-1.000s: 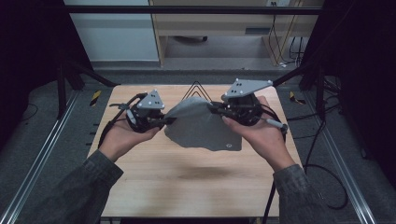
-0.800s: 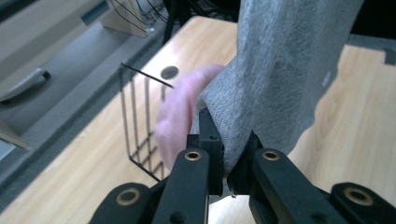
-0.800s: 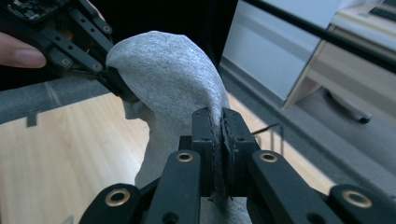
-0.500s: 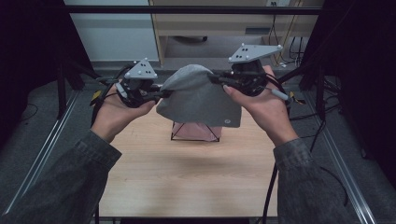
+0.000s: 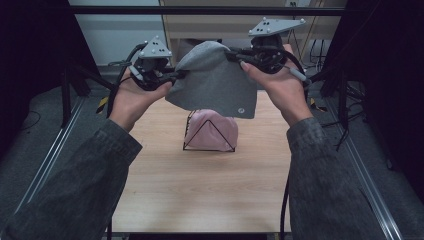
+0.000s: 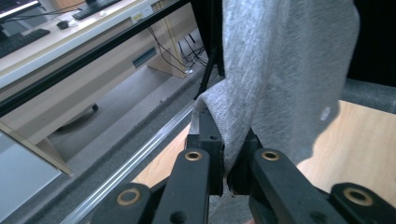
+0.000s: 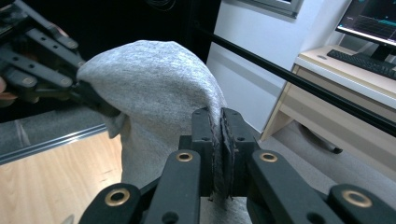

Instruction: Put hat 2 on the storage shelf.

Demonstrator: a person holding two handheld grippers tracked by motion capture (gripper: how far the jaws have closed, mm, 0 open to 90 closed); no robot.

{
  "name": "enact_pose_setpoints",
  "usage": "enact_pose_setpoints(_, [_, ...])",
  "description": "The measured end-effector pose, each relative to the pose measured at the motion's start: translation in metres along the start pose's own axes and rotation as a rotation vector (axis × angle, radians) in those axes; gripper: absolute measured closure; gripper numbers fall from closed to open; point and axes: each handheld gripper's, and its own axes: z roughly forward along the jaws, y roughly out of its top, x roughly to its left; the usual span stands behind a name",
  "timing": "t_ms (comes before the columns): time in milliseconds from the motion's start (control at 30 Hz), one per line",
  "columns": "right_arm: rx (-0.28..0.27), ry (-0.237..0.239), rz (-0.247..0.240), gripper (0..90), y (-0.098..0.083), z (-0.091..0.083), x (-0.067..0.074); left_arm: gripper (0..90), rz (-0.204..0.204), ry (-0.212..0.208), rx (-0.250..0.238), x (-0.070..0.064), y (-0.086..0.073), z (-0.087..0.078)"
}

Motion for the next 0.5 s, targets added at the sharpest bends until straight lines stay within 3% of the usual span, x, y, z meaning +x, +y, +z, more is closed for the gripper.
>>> enact_pose_setpoints(233, [0.018,-0.016,0.025,85.2,-0.012,0.026,-0.024,86.7,-0.024,0.014,0.008,0.013,-0.003,0.025])
enact_pose_setpoints(500, [0.060,-0.011,0.050,85.0,-0.023,0.052,-0.044,86.6,-0.033,0.001,0.057,0.020,-0.009,0.043])
